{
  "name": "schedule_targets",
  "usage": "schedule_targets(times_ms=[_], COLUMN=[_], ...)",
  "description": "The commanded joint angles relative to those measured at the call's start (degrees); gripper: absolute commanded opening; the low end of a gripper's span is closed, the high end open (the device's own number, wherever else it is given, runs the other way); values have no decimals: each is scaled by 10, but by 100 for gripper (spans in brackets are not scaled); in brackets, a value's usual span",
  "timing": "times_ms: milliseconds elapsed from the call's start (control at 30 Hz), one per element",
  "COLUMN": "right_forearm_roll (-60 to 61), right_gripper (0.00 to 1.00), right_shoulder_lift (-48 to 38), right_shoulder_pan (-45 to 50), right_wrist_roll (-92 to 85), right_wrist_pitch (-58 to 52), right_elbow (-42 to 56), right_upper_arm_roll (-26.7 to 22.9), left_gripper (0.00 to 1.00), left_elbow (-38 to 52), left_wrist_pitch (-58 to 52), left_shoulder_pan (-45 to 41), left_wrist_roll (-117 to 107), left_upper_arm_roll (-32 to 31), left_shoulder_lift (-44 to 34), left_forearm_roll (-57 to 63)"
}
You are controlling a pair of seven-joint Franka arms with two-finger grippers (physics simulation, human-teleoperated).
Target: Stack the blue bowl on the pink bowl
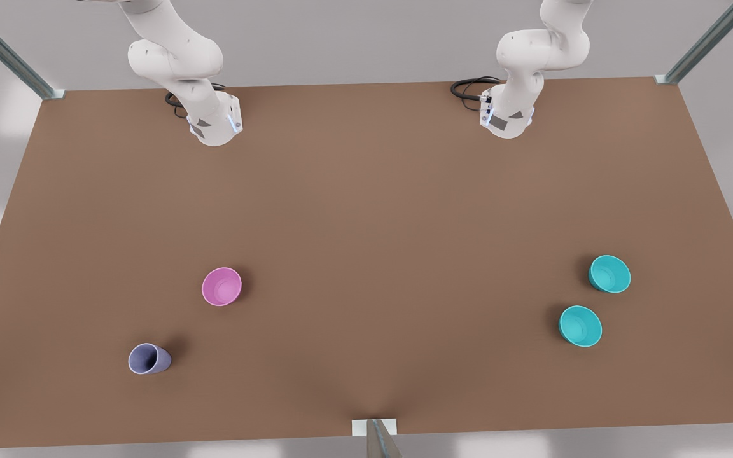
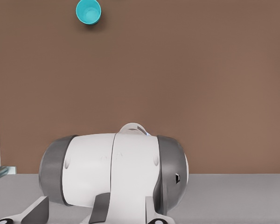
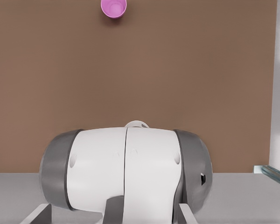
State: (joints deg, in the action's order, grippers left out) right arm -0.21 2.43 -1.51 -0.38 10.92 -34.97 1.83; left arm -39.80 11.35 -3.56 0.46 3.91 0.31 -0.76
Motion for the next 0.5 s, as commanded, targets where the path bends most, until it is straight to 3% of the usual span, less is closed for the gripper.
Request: schedule_targets(times_ms=[0, 167, 300, 467], right_forearm_roll=[-9, -9, -11, -14], right_gripper=[100, 100, 100, 100], right_shoulder_lift=[60, 71, 199, 227], right_shoulder_pan=[-25, -24, -24, -30], right_wrist_roll=[-95, -99, -90, -68], right_wrist_pitch=[816, 809, 817, 1085], right_elbow=[-484, -484, -500, -646], right_upper_arm_roll=[31, 32, 31, 27], left_gripper=[100, 100, 100, 100], left_elbow=[-540, -527, -528, -527], left_wrist_pitch=[835, 816, 794, 795], left_shoulder_pan=[-92, -81, -73, -73], left_wrist_roll=[104, 105, 102, 102], left_upper_arm_roll=[43, 45, 45, 45], left_shoulder_lift=[31, 40, 45, 50], left_forearm_roll=[-22, -14, -13, -13])
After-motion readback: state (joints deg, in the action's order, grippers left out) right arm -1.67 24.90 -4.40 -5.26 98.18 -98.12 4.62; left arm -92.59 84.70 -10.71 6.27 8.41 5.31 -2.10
